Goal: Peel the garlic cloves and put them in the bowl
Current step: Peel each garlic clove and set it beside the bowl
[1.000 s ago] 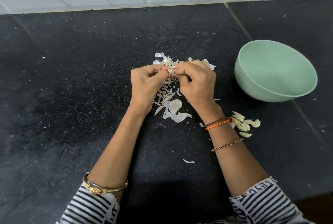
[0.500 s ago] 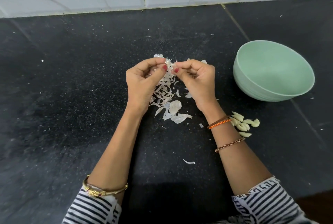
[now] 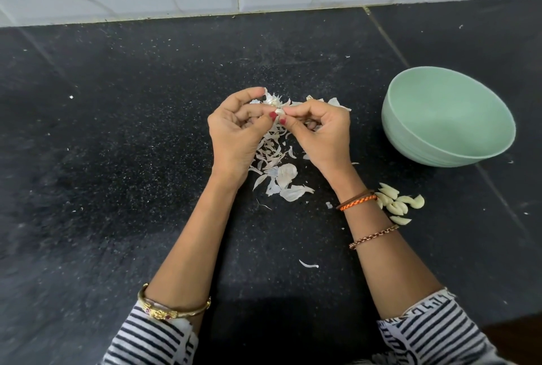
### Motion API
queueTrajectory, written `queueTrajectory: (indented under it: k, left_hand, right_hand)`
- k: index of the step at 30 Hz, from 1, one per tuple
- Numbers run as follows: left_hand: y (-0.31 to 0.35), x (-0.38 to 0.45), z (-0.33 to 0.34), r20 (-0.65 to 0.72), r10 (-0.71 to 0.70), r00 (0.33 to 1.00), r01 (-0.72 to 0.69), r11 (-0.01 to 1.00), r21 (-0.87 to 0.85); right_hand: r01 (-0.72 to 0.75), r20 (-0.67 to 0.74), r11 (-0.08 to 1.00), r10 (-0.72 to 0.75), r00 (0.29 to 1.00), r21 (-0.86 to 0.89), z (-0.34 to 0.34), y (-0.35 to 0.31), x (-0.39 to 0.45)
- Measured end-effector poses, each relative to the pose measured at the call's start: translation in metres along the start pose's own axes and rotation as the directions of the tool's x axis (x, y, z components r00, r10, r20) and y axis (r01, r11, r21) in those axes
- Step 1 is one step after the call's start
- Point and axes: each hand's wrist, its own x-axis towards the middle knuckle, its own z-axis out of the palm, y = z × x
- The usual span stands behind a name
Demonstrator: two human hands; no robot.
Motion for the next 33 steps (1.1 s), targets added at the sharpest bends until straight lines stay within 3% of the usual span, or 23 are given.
queueTrajectory:
  k: [5,11,18,25,33]
  left_hand:
    - [0.002,-0.001,0.002,-0.013,-0.047,0.999,0.046,0.996,-0.073]
    - [0.003,-0.001,0.005,-0.024,-0.068,0.997,0.065,0.992,-0.108]
    - [0.005,-0.004,0.009,-0.038,-0.081,0.996,0.075,0.988,-0.136]
    - [0.007,-0.005,0.011,-0.024,-0.03,0.999,0.028,0.995,-0.101]
    - [0.005,-0.009,0.014,0.002,0.033,0.999,-0.033,0.999,-0.009]
  right_hand:
    - [0.045,-0.002,0.999,-0.045,0.999,-0.031,0.001,-0.002,-0.001]
    - [-0.06,0.044,0.994,0.056,0.997,0.091,-0.001,-0.005,0.001]
    - [-0.054,0.057,0.998,0.053,0.997,0.032,0.002,-0.007,0.0]
    - [-0.356,0.168,0.872,0.316,0.934,0.335,-0.005,-0.016,0.003]
    - [-0.414,0.056,0.836,0.423,0.904,0.361,0.005,-0.02,0.001]
